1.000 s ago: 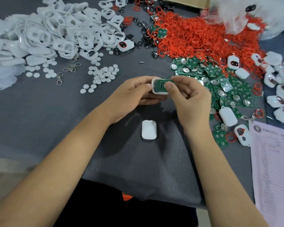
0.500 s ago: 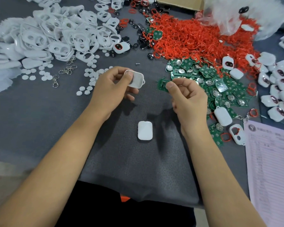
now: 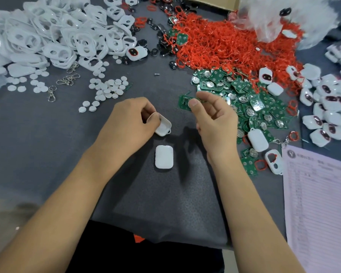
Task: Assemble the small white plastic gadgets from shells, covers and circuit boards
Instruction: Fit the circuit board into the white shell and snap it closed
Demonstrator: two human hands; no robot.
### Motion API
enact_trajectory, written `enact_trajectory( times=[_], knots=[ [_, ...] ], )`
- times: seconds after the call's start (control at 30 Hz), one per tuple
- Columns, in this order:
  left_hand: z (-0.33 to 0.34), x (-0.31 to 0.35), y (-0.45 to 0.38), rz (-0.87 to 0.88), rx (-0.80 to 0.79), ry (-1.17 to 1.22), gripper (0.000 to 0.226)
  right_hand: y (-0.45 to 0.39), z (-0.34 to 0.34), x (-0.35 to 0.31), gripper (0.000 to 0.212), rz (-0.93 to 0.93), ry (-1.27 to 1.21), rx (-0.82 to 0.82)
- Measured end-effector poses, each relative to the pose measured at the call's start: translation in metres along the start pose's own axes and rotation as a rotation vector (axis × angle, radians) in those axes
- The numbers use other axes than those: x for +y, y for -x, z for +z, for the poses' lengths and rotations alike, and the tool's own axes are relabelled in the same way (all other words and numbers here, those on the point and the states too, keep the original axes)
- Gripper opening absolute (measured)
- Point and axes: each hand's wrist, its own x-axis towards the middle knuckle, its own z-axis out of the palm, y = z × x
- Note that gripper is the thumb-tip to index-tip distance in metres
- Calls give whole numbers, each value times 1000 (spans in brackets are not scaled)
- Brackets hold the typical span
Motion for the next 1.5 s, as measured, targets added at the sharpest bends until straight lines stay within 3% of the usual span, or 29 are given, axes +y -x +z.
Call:
enact_trajectory(
  times=[0.23, 0.47, 0.6, 0.73, 0.9, 1.5],
  knots=[
    [1, 4, -5, 72, 47, -43, 17, -1, 2, 0, 7, -10, -47, -15],
    [10, 23, -33, 181, -14, 318, 10, -13, 16, -1, 8, -149, -45, -59],
    [20, 20, -48, 183, 41, 400, 9, -22, 23, 3, 13, -231, 15, -31],
    [18, 18, -60, 252, 152, 320, 6, -36, 36, 3, 7, -308, 120, 12],
    [12, 1, -69, 407, 142, 35, 14, -45, 38, 4, 9, -311, 187, 24],
    [9, -15, -77, 345, -24, 305, 14, -43, 38, 5, 14, -199, 152, -80]
  ],
)
